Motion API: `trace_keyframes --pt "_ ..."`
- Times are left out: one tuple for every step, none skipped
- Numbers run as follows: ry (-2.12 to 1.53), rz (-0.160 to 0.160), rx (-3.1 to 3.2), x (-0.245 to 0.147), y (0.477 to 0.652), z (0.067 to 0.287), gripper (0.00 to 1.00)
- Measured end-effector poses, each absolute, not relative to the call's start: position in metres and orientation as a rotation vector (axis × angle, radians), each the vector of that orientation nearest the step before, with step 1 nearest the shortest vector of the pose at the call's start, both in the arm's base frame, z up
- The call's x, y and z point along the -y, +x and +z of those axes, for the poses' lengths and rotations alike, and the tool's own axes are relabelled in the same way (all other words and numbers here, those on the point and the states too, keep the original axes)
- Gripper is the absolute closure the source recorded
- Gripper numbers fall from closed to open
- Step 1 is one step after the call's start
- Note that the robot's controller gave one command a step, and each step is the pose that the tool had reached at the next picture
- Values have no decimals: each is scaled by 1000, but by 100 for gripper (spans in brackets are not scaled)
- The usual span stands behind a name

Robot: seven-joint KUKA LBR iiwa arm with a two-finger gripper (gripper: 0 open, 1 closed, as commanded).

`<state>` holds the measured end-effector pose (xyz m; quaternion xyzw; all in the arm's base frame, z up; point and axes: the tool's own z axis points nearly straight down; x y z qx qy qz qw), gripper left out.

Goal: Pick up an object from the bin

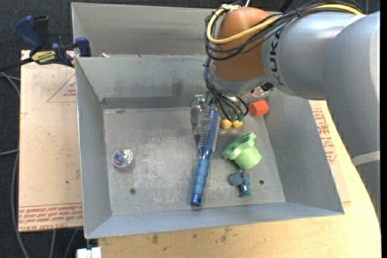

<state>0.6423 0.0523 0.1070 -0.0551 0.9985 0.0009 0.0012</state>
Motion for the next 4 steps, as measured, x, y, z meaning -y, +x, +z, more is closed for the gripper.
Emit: trace_keyframes --pt "-173 3 -3134 -52 642 107 0" --pt "-606 2 -3083 -53 569 100 0" --pt "-607 3 -3085 -50 497 68 0" --pt "-605 3 -3081 -51 500 70 100"
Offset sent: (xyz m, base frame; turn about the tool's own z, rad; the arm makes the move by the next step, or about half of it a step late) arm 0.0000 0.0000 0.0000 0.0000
